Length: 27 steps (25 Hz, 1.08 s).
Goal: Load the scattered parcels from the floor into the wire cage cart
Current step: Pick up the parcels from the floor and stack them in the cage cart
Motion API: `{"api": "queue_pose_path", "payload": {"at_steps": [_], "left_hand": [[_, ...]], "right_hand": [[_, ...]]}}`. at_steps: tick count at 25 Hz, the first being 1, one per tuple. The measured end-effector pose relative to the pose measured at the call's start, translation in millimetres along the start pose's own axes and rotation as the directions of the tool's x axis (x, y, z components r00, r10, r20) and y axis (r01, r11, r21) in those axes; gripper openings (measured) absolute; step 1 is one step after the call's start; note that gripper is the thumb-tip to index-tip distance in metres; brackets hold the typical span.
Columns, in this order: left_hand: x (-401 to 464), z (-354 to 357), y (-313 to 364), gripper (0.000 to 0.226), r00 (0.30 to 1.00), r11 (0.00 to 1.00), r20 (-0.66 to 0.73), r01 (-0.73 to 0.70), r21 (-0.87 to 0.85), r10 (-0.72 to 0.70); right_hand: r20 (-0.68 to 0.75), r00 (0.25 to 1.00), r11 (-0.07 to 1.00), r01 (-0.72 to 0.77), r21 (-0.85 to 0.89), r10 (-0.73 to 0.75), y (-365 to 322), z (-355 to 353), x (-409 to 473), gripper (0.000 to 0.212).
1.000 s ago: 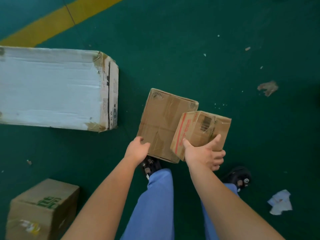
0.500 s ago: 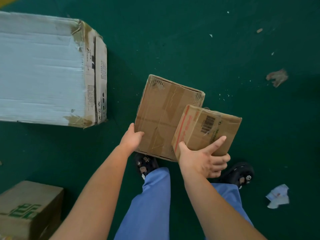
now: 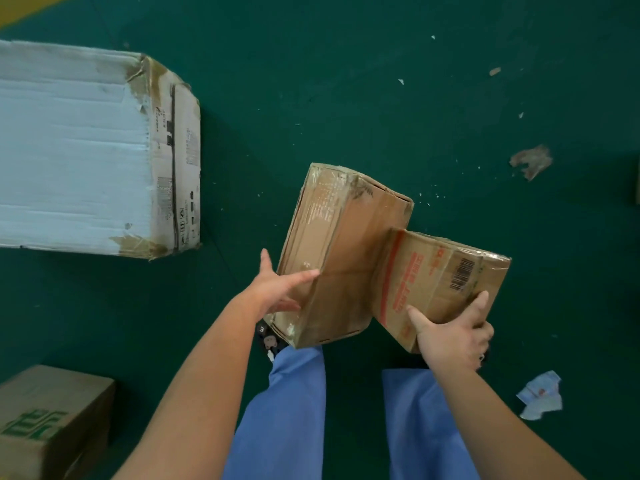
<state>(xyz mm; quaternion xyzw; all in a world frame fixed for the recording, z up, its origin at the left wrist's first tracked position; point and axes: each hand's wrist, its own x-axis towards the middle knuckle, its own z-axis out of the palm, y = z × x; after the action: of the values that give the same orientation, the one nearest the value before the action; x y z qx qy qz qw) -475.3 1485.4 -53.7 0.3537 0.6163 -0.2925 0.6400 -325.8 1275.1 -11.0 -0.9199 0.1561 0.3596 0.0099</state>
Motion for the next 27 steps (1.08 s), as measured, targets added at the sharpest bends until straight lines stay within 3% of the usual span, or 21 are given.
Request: {"api": "queue_pose_path", "payload": {"at_steps": [2,5,8,12,20,27], "left_hand": [[-1.8,27.7,1.7,0.135,0.998,0.982,0.053,0.011,0.187,-0.021],[-1.6,58.0,7.9,0.144,0.993,0.913,-0.084,0.114,0.392,-0.088],[-13.1,80.5,19.5,0.134,0.970,0.717,-0.240,0.143,0.682,0.035],[-27.7,109.8,16.8,0.125,0.925,0.756,-0.252,-0.055,0.652,0.285],[-156.3,172.2,61.6,0.115,0.865,0.662,-0.396,0.105,0.742,0.307],[-348.7,209.1,108.9,0.117,0.833,0.532,-0.234,-0.085,0.842,0.502]], "right_hand": [[-0.038,0.999,0.999,-0.030,-0.035,0.028,1.7,-1.6,2.6,0.123],[-0.041,0.998,0.998,-0.057,-0.031,0.056,1.8,-4.3,8.7,0.121],[0.000,0.998,0.997,-0.064,-0.045,0.064,5.6,-12.1,19.8,0.122],[0.061,0.996,0.997,-0.059,-0.055,0.062,13.7,-38.3,31.6,0.119],[0.093,0.995,0.997,-0.018,-0.072,0.025,36.6,-165.6,-10.4,0.115],[0.010,0.997,0.981,-0.078,0.177,0.077,76.5,-323.2,-117.9,0.113]]}}
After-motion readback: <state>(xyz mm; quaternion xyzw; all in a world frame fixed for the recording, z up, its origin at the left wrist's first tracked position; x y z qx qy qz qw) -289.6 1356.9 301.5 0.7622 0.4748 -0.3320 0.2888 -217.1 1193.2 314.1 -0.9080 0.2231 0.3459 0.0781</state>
